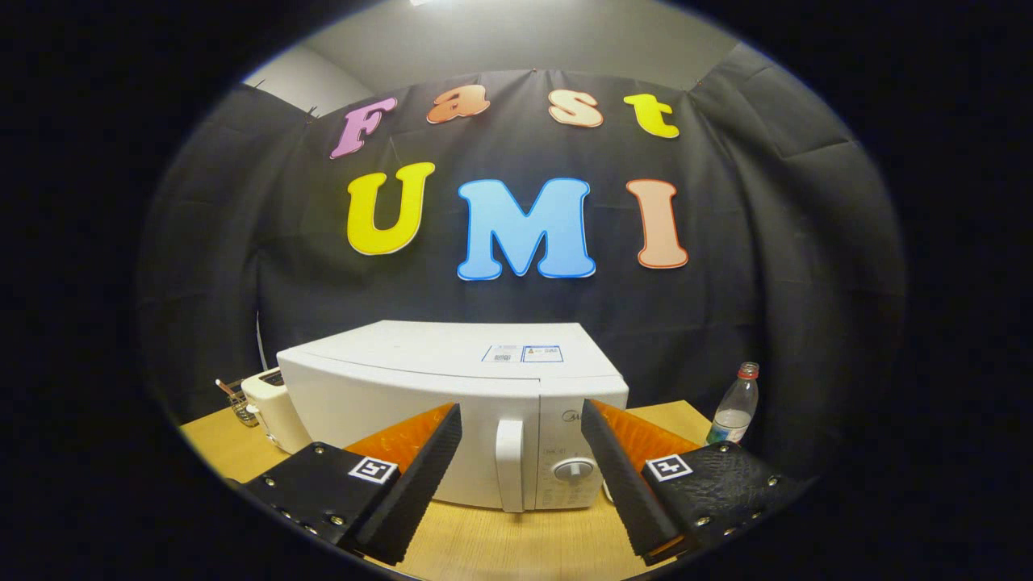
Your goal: Open the microwave, put the food inside, and close the microwave door.
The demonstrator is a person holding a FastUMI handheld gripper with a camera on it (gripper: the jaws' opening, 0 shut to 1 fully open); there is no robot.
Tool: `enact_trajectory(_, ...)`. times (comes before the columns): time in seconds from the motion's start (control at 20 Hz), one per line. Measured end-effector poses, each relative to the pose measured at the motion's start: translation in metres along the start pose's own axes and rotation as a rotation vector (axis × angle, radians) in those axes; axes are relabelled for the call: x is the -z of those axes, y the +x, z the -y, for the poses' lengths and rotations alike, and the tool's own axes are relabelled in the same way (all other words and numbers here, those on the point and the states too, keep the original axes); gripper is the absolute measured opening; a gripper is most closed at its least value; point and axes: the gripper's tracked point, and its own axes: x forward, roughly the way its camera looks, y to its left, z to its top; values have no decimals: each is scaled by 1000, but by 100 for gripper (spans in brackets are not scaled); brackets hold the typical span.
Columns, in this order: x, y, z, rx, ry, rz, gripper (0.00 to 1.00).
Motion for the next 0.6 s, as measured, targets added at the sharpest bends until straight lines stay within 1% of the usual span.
enact_trajectory(0.2,35,20,-4,-17,-7,-75,96)
enact_trajectory(0.25,43,25,-7,-24,-8,-93,90)
enact_trajectory(0.4,60,36,-14,-45,14,-136,90)
enact_trajectory(0.5,67,43,-13,-26,18,-152,68)
enact_trajectory(0.55,72,45,-14,-26,29,-166,62)
enact_trajectory(0.6,76,46,-16,-25,36,-180,63)
